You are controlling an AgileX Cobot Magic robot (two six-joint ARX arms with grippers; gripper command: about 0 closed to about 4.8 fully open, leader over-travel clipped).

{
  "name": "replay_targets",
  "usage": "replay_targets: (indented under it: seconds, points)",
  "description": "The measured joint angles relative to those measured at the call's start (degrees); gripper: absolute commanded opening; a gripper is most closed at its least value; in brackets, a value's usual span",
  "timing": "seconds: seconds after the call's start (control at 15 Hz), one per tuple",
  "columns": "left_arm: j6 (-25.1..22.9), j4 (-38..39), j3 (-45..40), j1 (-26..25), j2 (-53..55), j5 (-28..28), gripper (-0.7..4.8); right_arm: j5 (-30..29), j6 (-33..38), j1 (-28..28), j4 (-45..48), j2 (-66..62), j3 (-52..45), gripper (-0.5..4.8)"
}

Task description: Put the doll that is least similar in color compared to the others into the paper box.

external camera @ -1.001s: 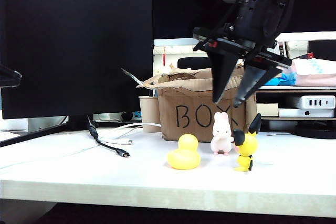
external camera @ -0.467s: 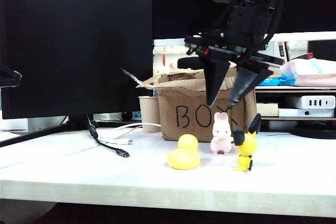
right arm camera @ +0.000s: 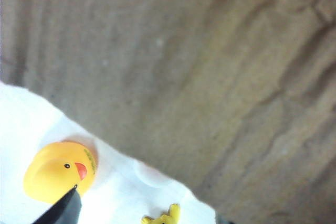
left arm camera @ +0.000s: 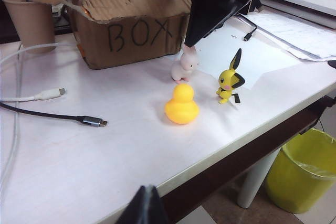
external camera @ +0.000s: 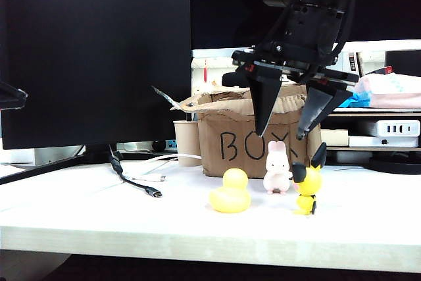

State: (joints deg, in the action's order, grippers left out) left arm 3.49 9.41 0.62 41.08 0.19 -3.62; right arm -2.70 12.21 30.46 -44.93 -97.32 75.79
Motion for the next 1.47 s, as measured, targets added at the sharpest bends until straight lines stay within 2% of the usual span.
replay_targets:
  seconds: [0.53,0.8,0.93,1.2,1.33,1.47]
  points:
    - [-0.02,0.00,0.00,0.00,0.00,0.00,-0.05,0.02,0.94,2.58,-0.90,1.01,0.00,3.28]
    - [-0.02,0.00,0.00,0.00,0.00,0.00,-0.05,0.09,-2.10,3.08,-1.40,7.37,0.00,3.28]
    - [-0.02,0.00,0.00,0.00,0.00,0.00,-0.05,0.20,-2.86,3.32,1.14,13.42,-1.44,3.27]
    - [-0.02,0.00,0.00,0.00,0.00,0.00,-0.05,3.58,-3.06,8.26,13.09,21.59,-14.38,3.24]
    - [0.00,0.00,0.00,0.00,0.00,0.02,-0.05,4.85,-3.04,8.57,19.37,21.33,-19.56,3.24]
    - [0.00,0.00,0.00,0.00,0.00,0.00,-0.05,7.67,-0.33,9.18,29.49,21.33,-25.49,3.24]
